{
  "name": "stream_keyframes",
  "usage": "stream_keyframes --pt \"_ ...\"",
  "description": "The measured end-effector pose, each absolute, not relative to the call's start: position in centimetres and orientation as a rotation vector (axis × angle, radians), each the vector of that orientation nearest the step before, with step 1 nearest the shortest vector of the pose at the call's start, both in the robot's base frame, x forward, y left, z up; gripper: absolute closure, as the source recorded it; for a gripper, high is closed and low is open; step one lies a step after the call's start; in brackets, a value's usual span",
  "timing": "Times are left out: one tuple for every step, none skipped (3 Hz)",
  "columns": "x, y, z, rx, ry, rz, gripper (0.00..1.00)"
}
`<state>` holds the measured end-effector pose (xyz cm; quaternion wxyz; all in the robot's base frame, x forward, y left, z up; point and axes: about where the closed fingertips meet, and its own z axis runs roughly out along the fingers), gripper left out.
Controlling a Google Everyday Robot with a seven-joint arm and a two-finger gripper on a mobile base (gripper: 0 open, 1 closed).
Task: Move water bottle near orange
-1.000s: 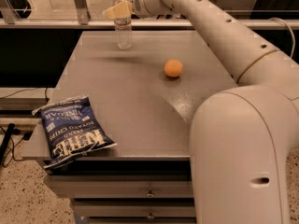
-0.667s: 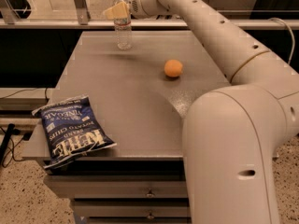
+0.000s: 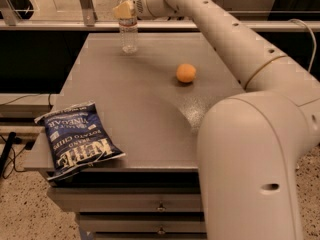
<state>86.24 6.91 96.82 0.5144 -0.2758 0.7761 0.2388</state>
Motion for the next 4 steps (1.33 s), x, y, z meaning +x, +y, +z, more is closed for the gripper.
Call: stream_keyframes --pt "85.6 4.4 98.5 -0.644 1.813 0.539 0.96" --pt "84.3 -1.0 99.4 -0.612 1.782 0.447 1.0" --pt "82.5 -7.1 97.9 -0.559 1.819 0.362 1.0" --pt "81.0 -11.5 96.1 -0.508 1.875 0.314 1.0"
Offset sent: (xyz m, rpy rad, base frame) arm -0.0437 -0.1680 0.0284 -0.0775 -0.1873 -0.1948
